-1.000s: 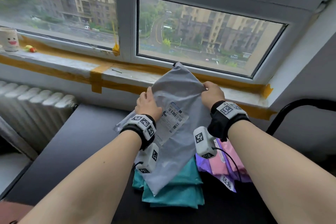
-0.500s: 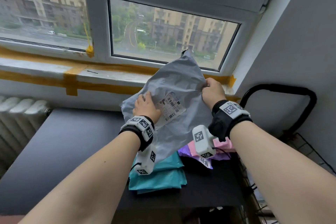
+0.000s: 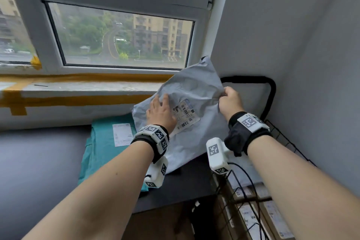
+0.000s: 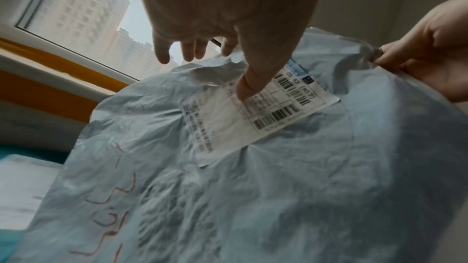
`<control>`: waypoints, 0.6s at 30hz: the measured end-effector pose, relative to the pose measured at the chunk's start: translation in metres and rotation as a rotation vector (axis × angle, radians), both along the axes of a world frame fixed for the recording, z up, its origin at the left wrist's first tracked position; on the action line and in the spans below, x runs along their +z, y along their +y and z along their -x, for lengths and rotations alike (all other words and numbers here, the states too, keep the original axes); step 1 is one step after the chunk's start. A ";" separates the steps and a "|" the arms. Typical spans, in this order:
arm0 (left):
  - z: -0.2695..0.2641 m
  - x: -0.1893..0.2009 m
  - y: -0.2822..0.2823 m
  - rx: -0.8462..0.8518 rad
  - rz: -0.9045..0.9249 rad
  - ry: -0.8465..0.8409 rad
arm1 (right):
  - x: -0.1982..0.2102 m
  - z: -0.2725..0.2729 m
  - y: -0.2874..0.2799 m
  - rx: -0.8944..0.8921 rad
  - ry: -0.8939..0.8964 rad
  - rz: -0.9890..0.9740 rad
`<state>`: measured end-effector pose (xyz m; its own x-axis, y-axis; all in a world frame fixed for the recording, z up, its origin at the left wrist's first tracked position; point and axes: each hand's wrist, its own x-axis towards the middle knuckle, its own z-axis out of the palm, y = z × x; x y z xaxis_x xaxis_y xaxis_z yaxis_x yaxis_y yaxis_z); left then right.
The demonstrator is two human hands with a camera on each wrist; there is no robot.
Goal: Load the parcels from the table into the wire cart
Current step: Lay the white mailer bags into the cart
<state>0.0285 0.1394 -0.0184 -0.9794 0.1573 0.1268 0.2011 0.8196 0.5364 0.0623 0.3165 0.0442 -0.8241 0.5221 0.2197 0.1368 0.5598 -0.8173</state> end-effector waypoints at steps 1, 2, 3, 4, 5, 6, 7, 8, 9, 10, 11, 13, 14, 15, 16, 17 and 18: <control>-0.009 0.000 0.017 -0.021 -0.001 0.010 | -0.002 -0.009 0.018 -0.019 0.005 0.011; -0.017 0.000 0.035 -0.041 -0.001 0.023 | -0.004 -0.019 0.036 -0.036 0.006 0.028; -0.026 -0.001 0.052 -0.059 0.002 0.040 | -0.007 -0.028 0.054 -0.052 0.005 0.045; -0.034 -0.002 0.069 -0.075 0.009 0.055 | -0.010 -0.038 0.071 -0.071 -0.006 0.055; -0.044 -0.004 0.086 -0.090 0.026 0.065 | -0.013 -0.048 0.089 -0.092 -0.019 0.064; -0.054 -0.006 0.103 -0.104 0.051 0.070 | -0.018 -0.058 0.106 -0.107 -0.028 0.078; -0.063 -0.008 0.119 -0.117 0.077 0.071 | -0.023 -0.067 0.123 -0.110 -0.023 0.099; -0.073 -0.008 0.134 -0.131 0.099 0.069 | -0.027 -0.076 0.139 -0.106 -0.012 0.127; -0.083 -0.009 0.150 -0.147 0.118 0.063 | -0.033 -0.085 0.156 -0.114 -0.003 0.153; -0.091 -0.011 0.165 -0.163 0.137 0.058 | -0.038 -0.093 0.171 -0.134 -0.007 0.178; -0.098 -0.013 0.180 -0.177 0.154 0.051 | -0.043 -0.102 0.186 -0.156 -0.014 0.197; -0.110 -0.018 0.208 -0.192 0.180 0.031 | -0.054 -0.117 0.217 -0.186 -0.021 0.237; -0.113 -0.021 0.222 -0.195 0.190 0.019 | -0.058 -0.125 0.231 -0.201 -0.038 0.243; -0.116 -0.024 0.235 -0.198 0.202 0.010 | -0.062 -0.132 0.245 -0.216 -0.060 0.235; -0.119 -0.027 0.248 -0.201 0.212 0.002 | -0.067 -0.138 0.258 -0.229 -0.080 0.226; -0.121 -0.031 0.259 -0.205 0.223 -0.006 | -0.072 -0.143 0.271 -0.237 -0.093 0.222; -0.123 -0.035 0.270 -0.212 0.233 -0.014 | -0.076 -0.148 0.282 -0.244 -0.103 0.223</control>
<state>0.1517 0.4099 -0.0529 -0.9231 0.3814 0.0496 0.3744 0.8615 0.3429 0.2102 0.5985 -0.0316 -0.6811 0.7322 -0.0002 0.3328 0.3093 -0.8908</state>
